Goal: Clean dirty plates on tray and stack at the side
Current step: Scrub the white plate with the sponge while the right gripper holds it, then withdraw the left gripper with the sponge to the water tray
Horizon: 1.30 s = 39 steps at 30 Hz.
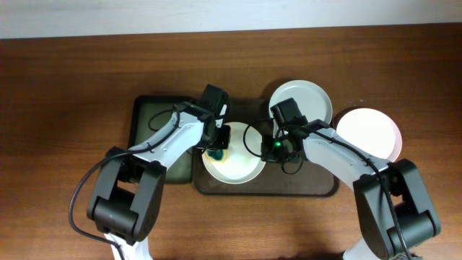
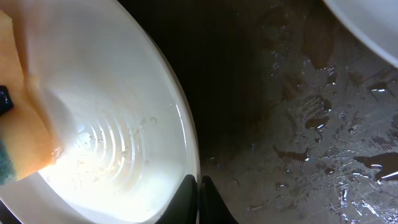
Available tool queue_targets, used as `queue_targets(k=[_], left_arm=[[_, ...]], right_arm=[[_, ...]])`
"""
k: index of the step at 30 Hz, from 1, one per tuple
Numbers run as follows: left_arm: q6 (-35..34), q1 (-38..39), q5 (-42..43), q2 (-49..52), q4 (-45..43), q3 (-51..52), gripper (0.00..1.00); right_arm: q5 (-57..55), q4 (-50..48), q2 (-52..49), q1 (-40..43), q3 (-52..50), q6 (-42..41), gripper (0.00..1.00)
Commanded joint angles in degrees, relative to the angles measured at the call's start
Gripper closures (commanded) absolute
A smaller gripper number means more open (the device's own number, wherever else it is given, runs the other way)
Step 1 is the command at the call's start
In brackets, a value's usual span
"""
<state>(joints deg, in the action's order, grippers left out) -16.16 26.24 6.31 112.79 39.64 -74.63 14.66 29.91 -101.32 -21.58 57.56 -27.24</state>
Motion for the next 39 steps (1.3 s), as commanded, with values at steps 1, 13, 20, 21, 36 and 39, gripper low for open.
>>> queue_targets(k=[1,13,20,21,36,39], left_arm=[[-1.18,0.79,2.60,0.79,0.85,3.69,1.00],[-1.20,6.78,6.60,0.79,-1.51,4.59,1.00],[-3.98,8.76,4.31,0.79,-1.88,4.94,1.00],[-3.98,8.76,6.43,0.79,-2.08,4.96,1.00],[-0.90,-1.44,26.64,-4.22,-0.94,-6.47,1.00],[-0.90,-4.52,17.57,-8.26,3.98,-10.80,1.00]], right_arm=[[0.11,0.28,-0.33,-0.17,-0.68,-0.28,0.96],[0.35,0.26,-0.33,-0.17,-0.76,-0.76,0.96],[0.35,0.70,-0.33,-0.17,-0.79,-0.72,0.96],[0.35,0.68,-0.33,-0.17,-0.79,-0.72,0.96],[0.33,0.70,-0.33,-0.17,-0.79,-0.70,0.96],[0.33,0.70,-0.33,-0.17,-0.79,-0.70,0.96]])
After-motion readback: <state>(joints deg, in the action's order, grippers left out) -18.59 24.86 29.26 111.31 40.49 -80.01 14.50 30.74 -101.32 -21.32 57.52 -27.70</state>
